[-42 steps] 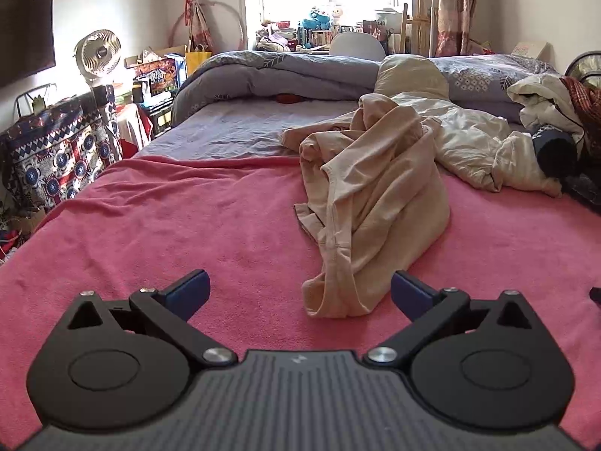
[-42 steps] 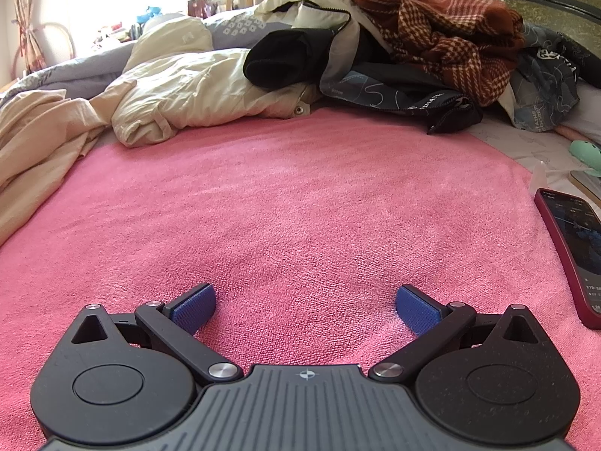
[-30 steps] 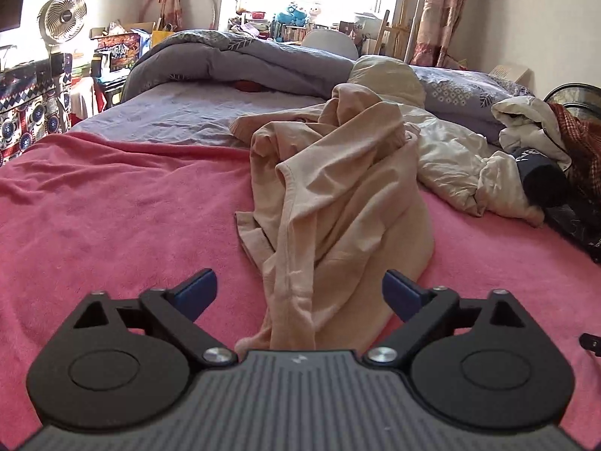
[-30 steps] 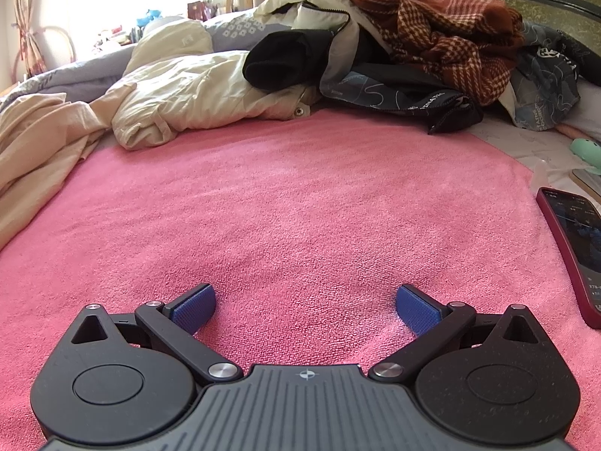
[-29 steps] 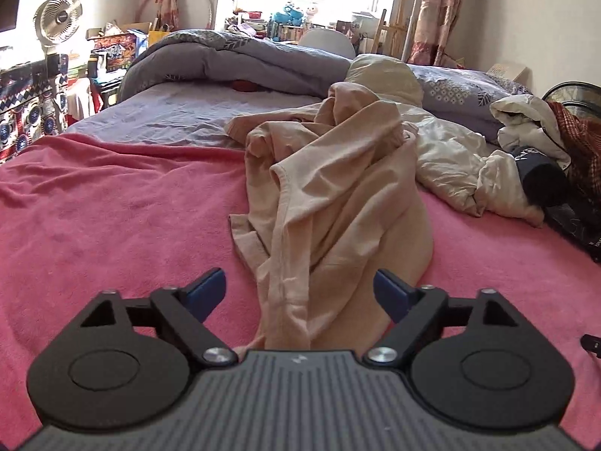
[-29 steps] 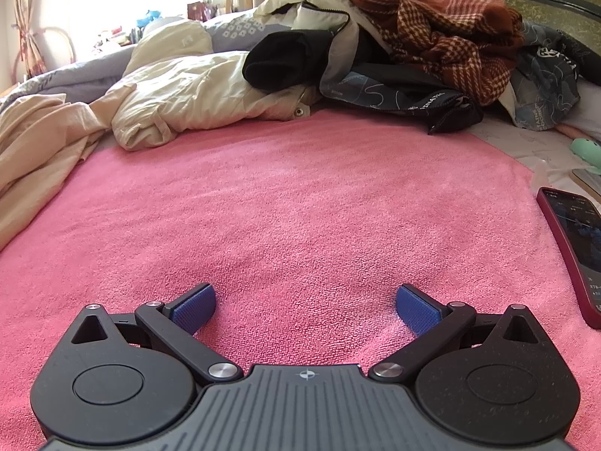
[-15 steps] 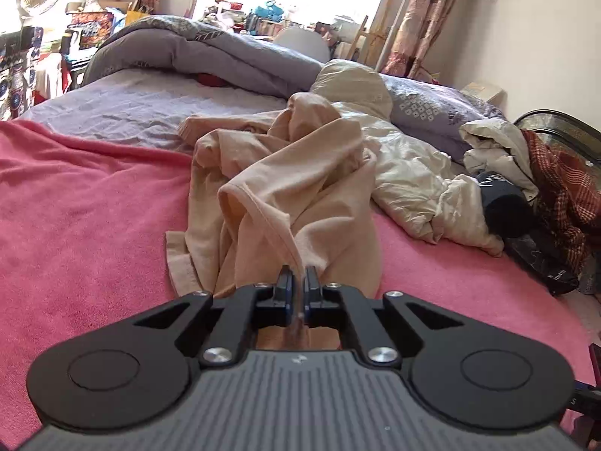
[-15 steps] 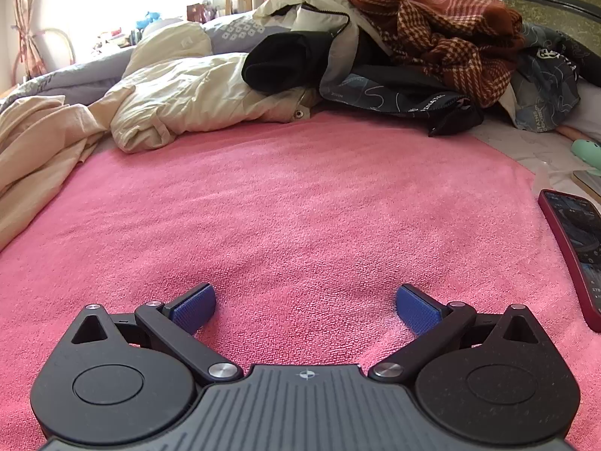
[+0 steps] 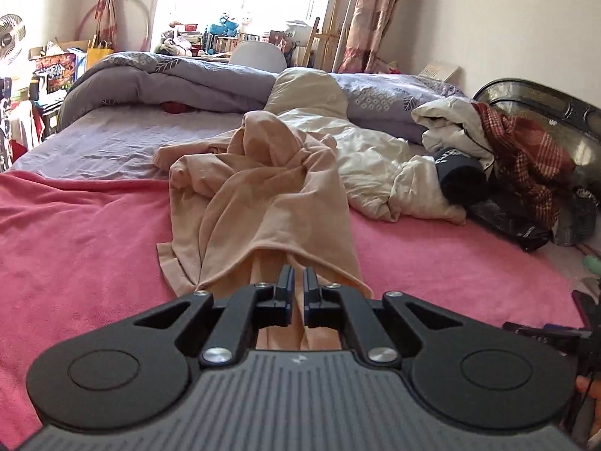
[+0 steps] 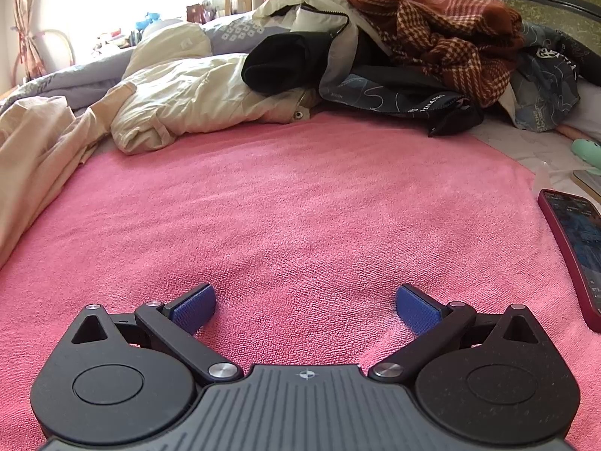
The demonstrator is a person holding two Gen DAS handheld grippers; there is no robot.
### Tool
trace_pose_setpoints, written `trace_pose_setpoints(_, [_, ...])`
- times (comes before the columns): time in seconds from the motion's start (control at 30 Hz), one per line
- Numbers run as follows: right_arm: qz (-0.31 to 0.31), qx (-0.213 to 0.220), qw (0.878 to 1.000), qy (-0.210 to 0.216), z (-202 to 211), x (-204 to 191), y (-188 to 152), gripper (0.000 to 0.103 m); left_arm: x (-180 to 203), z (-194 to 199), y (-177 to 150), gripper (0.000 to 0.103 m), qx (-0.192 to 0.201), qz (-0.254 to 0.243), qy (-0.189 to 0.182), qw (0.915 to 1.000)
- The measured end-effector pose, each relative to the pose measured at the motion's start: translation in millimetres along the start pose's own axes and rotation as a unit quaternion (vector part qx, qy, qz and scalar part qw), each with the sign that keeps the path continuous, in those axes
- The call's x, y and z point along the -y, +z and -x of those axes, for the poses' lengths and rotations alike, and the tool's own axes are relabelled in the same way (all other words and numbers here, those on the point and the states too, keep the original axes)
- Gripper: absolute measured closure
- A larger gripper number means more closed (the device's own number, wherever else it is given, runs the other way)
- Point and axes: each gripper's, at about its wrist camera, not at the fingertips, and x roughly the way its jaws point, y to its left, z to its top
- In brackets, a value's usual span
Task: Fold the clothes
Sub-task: 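Grasp the shirt with the right tool while the left tool holds it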
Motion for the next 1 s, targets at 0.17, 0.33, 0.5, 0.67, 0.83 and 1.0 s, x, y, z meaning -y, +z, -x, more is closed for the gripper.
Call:
trace_pose_setpoints(0.17, [0.007, -0.016, 1.0, -0.009, -0.2, 2.2, 3.5, 0.0, 3.5, -8.8, -11.2, 0.046, -0.026, -0.025, 0.036, 0.9987])
trace_pose_setpoints(0.33, [0.008, -0.016, 1.0, -0.02, 10.8, -3.9, 5.4, 0.017, -34.1, 2.5, -9.0, 0.043, -0.007, -0.008, 0.083, 0.9965])
trace_pose_setpoints(0.5, [0.075, 0.092, 0.986, 0.117, 68.2, -66.4, 0.8, 0.028, -73.9, 14.2, -29.8, 0.038, -0.012, 0.034, 0.082, 0.996])
trace_pose_setpoints(0.67, [0.34, 0.204, 0.915, 0.081, 69.5, -194.6, -20.4, 0.03, -83.9, 10.0, -53.3, 0.034, -0.036, 0.079, 0.079, 0.9931])
trace_pose_setpoints(0.83, [0.424, 0.221, 0.874, 0.08, 55.9, -262.0, -26.1, 0.033, -101.9, 5.7, -88.1, 0.026, -0.041, 0.131, 0.079, 0.9874])
trace_pose_setpoints(1.0, [0.493, 0.254, 0.831, 0.044, 34.6, -312.0, -35.1, 0.033, -116.7, 8.3, -94.1, 0.021, -0.022, 0.177, 0.046, 0.9829])
